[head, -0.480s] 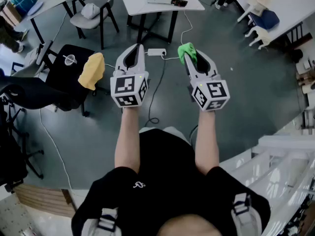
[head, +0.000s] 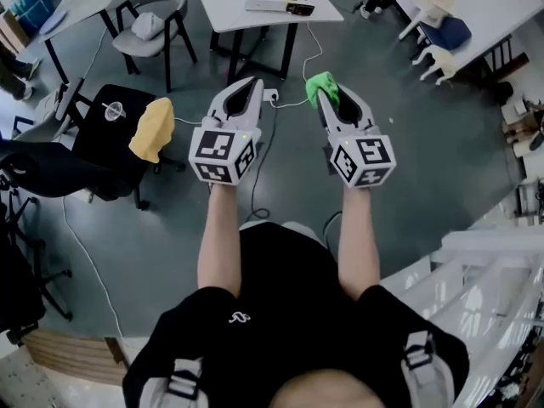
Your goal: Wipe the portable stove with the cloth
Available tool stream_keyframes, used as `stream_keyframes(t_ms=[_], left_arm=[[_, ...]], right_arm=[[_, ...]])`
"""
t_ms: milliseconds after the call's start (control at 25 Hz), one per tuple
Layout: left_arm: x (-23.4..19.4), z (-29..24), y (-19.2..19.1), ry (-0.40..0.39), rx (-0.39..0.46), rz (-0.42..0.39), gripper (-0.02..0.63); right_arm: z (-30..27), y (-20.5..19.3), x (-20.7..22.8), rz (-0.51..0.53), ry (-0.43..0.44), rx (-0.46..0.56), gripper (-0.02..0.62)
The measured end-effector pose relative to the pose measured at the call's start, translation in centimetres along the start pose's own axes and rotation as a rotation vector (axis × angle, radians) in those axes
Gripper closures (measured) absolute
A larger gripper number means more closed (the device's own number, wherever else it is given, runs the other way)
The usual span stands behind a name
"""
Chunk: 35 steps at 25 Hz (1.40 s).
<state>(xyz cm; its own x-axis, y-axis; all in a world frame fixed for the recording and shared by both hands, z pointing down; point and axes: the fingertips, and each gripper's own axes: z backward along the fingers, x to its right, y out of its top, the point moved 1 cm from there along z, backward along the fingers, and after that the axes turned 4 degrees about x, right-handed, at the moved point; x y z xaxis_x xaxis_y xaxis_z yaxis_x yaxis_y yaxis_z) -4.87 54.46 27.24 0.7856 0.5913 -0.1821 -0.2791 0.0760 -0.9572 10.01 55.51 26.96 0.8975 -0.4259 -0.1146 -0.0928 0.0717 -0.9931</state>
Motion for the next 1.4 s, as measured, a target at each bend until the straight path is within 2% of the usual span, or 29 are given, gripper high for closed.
stream_keyframes(t_ms=[160, 360, 600, 880, 1200, 1400], left_arm=[[-0.2, -0.3, 0.3, 0.012, -0.011, -0.009, 0.607], [-0.3, 0.0, -0.7, -0.045, -0.035, 0.04, 0.609], [-2.4, 0.4, -1.1, 0.028, -0.04, 0.059, 0.607], [-2.7, -0.5, -1.6, 0.03, -0.06, 0.013, 0.609], [-3.9, -3.2, -0.7, 0.047, -0.06, -0.036, 0.608], [-4.2, -5.9, -1.0, 0.06, -0.076, -0.062, 0.607]], right_arm=[[0.0, 0.4, 0.2, -0.024, 0.003, -0.002, 0.5], [-0.2, -0.9, 1.3, -0.117, -0.022, -0.039, 0.5], [-0.8, -0.1, 1.2, -0.131, -0.001, -0.022, 0.5], [-1.9, 1.1, 1.3, -0.122, 0.014, 0.01, 0.499], [-4.6, 2.4, 3.3, -0.123, 0.02, 0.063, 0.499], [-6.5, 1.3, 5.3, -0.122, 0.007, 0.061, 0.499]])
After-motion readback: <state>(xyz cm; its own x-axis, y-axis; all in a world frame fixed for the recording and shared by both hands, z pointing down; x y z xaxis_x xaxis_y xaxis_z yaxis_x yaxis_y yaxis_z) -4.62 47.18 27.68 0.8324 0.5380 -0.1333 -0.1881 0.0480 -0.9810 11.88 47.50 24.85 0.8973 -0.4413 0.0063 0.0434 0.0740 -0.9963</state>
